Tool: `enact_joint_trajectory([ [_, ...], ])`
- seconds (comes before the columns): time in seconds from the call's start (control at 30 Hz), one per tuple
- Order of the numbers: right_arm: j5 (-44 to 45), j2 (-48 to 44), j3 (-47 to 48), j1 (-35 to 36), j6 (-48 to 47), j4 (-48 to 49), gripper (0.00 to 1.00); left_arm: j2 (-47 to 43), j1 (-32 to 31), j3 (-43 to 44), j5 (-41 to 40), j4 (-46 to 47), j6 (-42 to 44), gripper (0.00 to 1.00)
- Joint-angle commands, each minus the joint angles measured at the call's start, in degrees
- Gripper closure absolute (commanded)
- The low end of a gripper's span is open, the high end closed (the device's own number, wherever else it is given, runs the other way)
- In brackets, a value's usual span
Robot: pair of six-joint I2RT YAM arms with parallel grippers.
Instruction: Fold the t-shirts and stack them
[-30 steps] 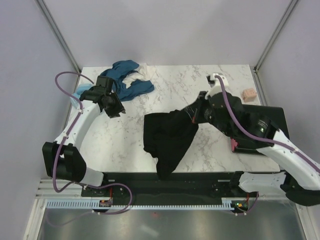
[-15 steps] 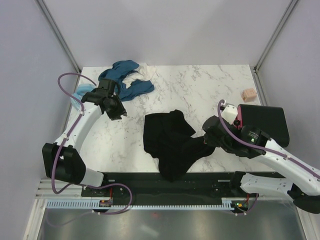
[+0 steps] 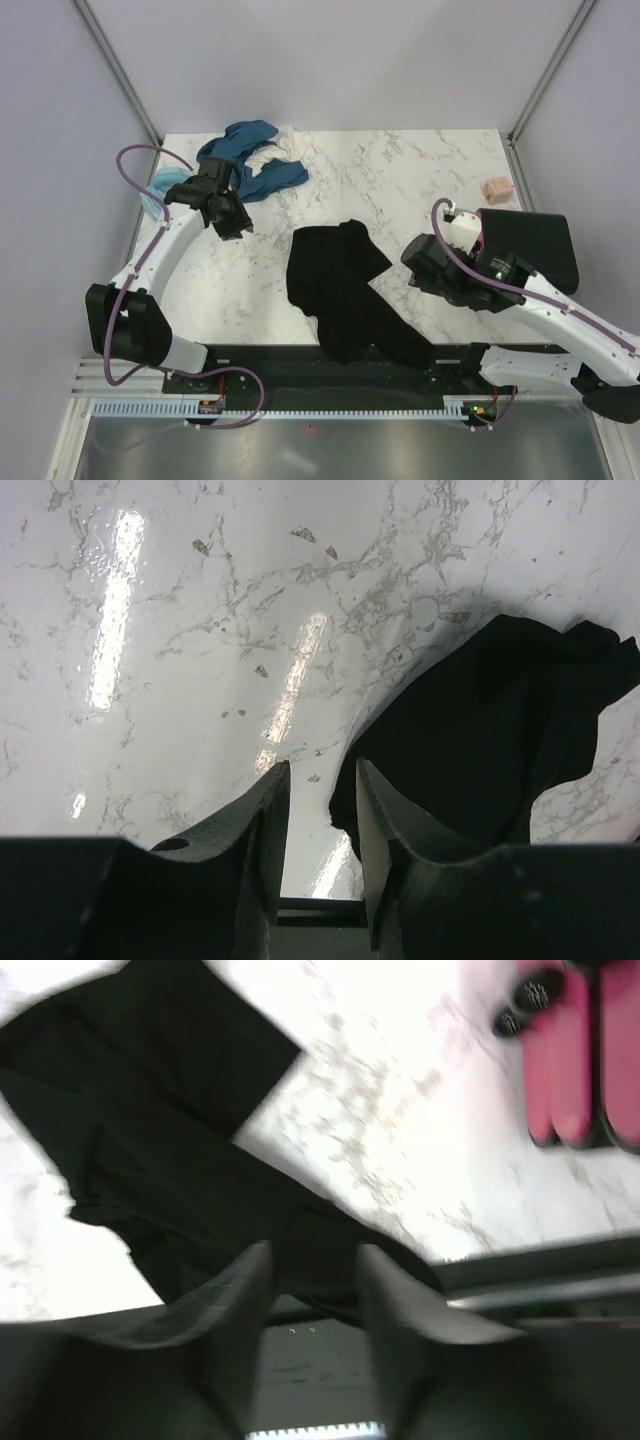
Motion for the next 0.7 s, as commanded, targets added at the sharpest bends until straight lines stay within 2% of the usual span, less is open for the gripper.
enact_joint_trajectory([
  [0.0, 1.66, 4.22, 4.64, 0.00, -19.89, 12.81, 0.45, 0.73, -0.58, 1.82, -0.70, 0.49, 1.99, 0.60],
  [0.13, -10.11, 16.18, 6.13, -0.17, -29.52, 22.13, 0.46, 1.08, -1.98, -0.11, 3.68, 0.84, 3.22, 0.59],
  [0.17, -14.31, 20.30, 6.83, -0.17, -29.97, 24.67, 0.46, 1.00, -2.42, -0.98, 3.96, 0.84, 3.92, 0.59],
  [0.33, -28.22, 26.83, 6.66, -0.17, -31.03, 38.13, 0.44, -1.81, -3.48, -4.06, 1.42, 0.84, 3.93, 0.56],
  [0.47, -31.23, 34.64, 9.21, -0.17, -32.43, 39.55, 0.44, -4.45, -3.22, -4.42, -2.37, 0.93, 3.84, 0.55],
  [0.67, -32.55, 40.36, 10.61, -0.17, -34.63, 41.40, 0.43, -5.42, -2.51, -3.72, -3.51, 1.10, 3.48, 0.54],
])
